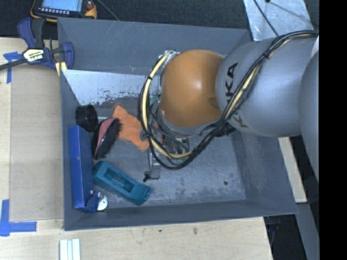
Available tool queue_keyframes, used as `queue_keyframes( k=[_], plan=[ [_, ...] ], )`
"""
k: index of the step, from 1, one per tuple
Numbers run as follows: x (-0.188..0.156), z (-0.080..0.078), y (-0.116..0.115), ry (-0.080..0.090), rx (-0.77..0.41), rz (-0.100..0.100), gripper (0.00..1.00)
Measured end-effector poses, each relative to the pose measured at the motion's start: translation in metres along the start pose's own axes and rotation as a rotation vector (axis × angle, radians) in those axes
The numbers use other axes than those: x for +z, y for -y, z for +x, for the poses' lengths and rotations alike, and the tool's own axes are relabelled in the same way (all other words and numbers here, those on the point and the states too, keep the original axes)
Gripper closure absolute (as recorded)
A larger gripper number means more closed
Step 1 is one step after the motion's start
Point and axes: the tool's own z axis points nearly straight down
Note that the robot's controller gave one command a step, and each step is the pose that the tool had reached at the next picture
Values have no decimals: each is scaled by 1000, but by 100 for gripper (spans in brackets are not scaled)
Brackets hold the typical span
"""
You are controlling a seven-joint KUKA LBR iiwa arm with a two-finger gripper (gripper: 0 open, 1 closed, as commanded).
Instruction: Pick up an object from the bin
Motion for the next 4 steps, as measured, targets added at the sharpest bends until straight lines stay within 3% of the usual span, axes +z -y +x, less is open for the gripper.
queue_keyframes(
  k=[1, 2, 3, 4],
  plan=[
    [-4, -2, 0, 8, 2, -2, 0],
    [40, -11, -16, 16, 9, -4, 0],
    [79, -57, -44, 6, 13, -1, 0],
    [90, -46, -78, 32, -53, 9, 100]
  ],
)
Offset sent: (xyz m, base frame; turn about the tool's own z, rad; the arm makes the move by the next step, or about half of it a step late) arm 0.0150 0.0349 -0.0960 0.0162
